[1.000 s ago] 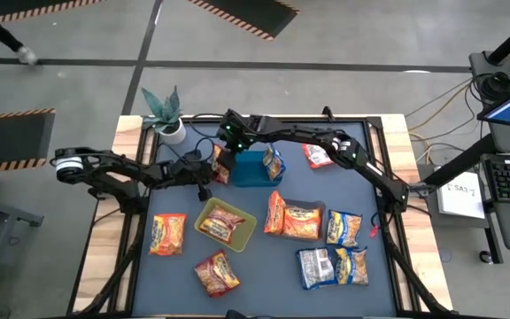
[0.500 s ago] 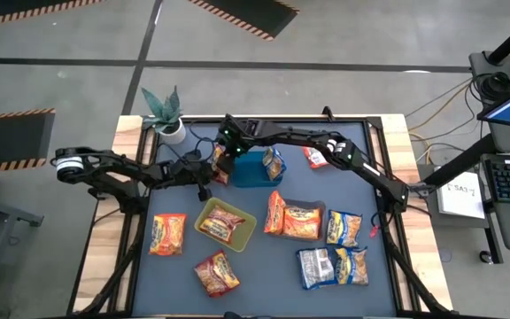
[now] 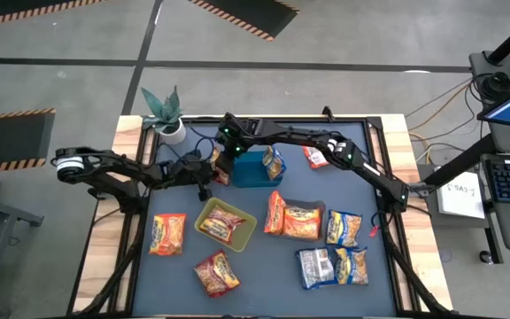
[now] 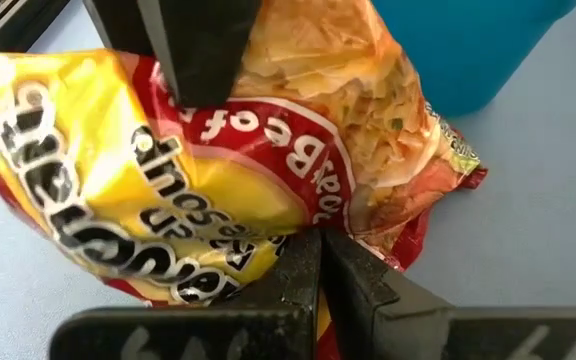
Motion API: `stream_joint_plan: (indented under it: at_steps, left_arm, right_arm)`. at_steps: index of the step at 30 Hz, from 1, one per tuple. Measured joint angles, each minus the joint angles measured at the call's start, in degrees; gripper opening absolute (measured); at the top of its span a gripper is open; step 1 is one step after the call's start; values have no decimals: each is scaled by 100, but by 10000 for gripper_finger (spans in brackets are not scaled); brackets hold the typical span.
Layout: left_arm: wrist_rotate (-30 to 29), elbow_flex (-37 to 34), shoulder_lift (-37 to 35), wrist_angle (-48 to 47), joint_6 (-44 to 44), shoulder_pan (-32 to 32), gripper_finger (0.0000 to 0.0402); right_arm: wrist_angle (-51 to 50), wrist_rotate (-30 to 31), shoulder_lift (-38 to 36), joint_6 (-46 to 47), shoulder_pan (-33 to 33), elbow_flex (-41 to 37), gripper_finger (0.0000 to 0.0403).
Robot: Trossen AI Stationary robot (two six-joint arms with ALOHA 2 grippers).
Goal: Sort Maruchan noodles
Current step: Put the red noodle pack into the yellow bin
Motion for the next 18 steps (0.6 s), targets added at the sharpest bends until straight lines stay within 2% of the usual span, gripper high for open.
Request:
stream_joint_plan:
  at_steps: [15,18]
  left_arm:
    - [-2,0,-212,-48,0,0,0]
    - [-5,0,-347,-195,-2,0,0]
  right_arm:
    - [93,-38,-15,178,-2,4,14]
    - [124,-38,-15,194,-2,4,10]
